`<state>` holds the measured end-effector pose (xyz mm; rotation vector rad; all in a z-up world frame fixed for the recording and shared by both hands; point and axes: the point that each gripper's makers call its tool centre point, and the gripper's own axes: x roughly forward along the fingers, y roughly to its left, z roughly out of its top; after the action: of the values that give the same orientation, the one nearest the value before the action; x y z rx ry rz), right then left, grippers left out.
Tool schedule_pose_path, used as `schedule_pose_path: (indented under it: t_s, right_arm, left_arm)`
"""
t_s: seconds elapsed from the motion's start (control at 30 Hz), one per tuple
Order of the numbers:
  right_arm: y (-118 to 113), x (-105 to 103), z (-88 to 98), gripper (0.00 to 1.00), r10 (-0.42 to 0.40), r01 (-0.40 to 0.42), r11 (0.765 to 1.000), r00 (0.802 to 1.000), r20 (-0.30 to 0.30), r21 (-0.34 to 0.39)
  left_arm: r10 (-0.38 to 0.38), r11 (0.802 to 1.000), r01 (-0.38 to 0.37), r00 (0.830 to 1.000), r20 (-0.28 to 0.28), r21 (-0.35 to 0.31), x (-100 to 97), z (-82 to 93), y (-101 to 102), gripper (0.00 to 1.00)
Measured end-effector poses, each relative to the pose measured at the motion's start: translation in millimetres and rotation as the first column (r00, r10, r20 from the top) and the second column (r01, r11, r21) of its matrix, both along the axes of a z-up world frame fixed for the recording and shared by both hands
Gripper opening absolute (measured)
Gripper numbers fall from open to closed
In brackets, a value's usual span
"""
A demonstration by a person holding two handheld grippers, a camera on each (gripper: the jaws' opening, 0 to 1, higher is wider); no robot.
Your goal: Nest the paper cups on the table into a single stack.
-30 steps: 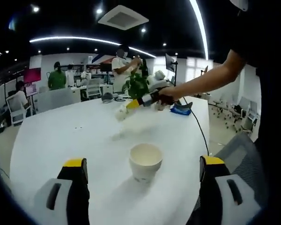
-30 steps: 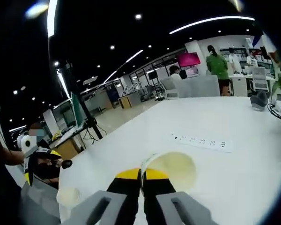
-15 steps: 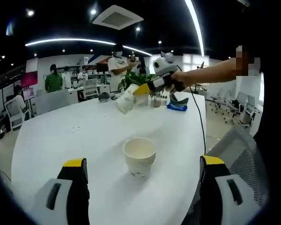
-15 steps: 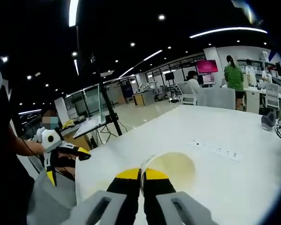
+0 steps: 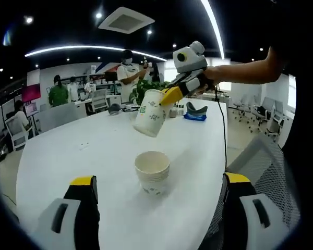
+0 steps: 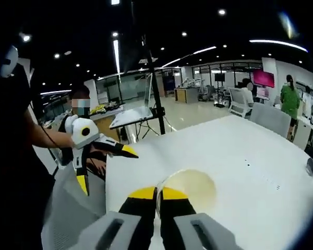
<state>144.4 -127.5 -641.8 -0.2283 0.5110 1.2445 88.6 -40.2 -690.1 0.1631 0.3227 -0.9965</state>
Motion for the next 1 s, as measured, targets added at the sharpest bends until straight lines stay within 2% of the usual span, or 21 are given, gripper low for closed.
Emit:
schedule_pose_path:
  t_s: [0.2,0.77,1.0]
  right_arm:
    - [9,-12,-17.5,0.0,0.062,-0.06,0.994,0.998,0.022,-0.095]
    - [32,-22,-63.8,0.0,0.11,-0.104,0.967,0.994,0.012,-0.232]
    - [46,-28,-91.3,0.03,0.134,-0.136,0.958,0.991,-0.025,-0.253]
  left_arm:
    - [-0.003,1.0,0.003,1.0,0.01,0.009,-5.0,1.1,-1,0.99]
    - [0.016,1.0,-0.017,1.0,0.021,0.024,-10.5,-6.0,3,0.99]
    - [0.002,0.997,-0.002,1.0,0.013,0.075,-9.7,-23.5,2,0.99]
